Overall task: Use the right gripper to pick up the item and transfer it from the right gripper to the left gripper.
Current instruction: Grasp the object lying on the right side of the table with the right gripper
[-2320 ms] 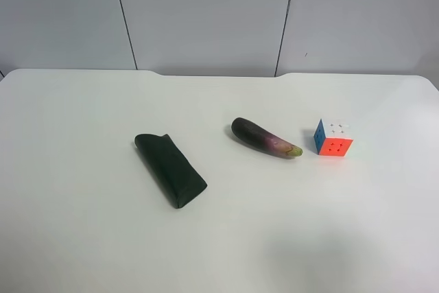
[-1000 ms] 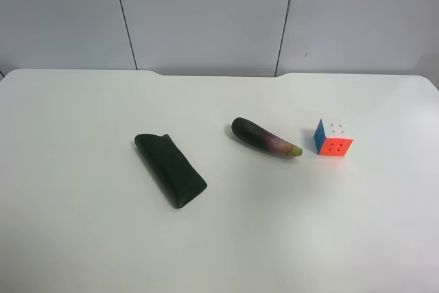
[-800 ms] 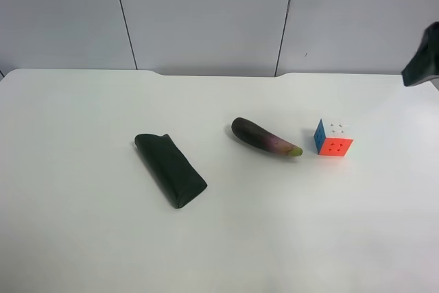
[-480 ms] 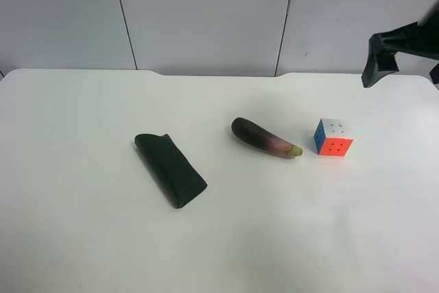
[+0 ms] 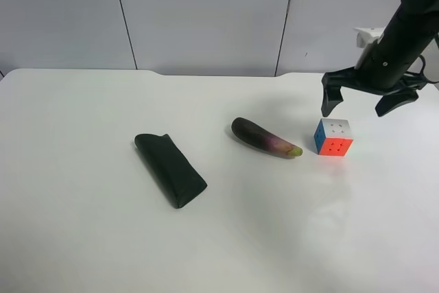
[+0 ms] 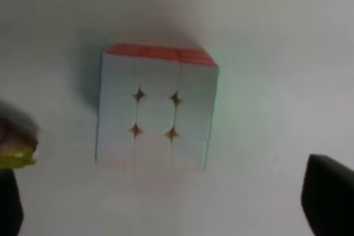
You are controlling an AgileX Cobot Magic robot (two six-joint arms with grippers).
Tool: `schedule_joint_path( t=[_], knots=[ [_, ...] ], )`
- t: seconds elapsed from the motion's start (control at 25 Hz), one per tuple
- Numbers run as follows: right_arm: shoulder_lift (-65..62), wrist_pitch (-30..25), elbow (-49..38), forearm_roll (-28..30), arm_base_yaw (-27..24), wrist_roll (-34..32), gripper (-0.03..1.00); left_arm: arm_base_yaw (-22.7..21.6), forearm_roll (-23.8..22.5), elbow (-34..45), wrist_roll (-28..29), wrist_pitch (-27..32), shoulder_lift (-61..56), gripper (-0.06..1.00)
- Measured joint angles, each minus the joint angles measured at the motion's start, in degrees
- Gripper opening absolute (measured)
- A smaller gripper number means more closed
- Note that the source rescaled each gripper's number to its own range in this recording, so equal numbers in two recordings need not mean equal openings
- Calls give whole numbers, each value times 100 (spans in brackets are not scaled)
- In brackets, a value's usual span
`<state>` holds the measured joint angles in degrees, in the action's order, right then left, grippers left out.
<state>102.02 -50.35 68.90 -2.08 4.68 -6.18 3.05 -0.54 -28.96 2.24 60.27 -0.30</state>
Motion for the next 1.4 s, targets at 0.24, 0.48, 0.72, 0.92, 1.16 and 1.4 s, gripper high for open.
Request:
schedule_joint_path(
  t=[0.24,0.48,0.72,0.92,1.16,1.4],
  knots=[
    [509,201,0,-1,0,0,100,0,0,0,0,0,0,100],
    [685,641,0,-6,0,0,100,0,0,0,-5,0,0,100],
    [738,995,0,-6,0,0,100,0,0,0,-5,0,0,100],
    [739,1068,0,-6,0,0,100,0,0,0,1,0,0,100],
    [847,946,0,-78,0,0,100,0,0,0,1,0,0,100],
    [1084,882,0,-303,0,0,100,0,0,0,-4,0,0,100]
  ],
)
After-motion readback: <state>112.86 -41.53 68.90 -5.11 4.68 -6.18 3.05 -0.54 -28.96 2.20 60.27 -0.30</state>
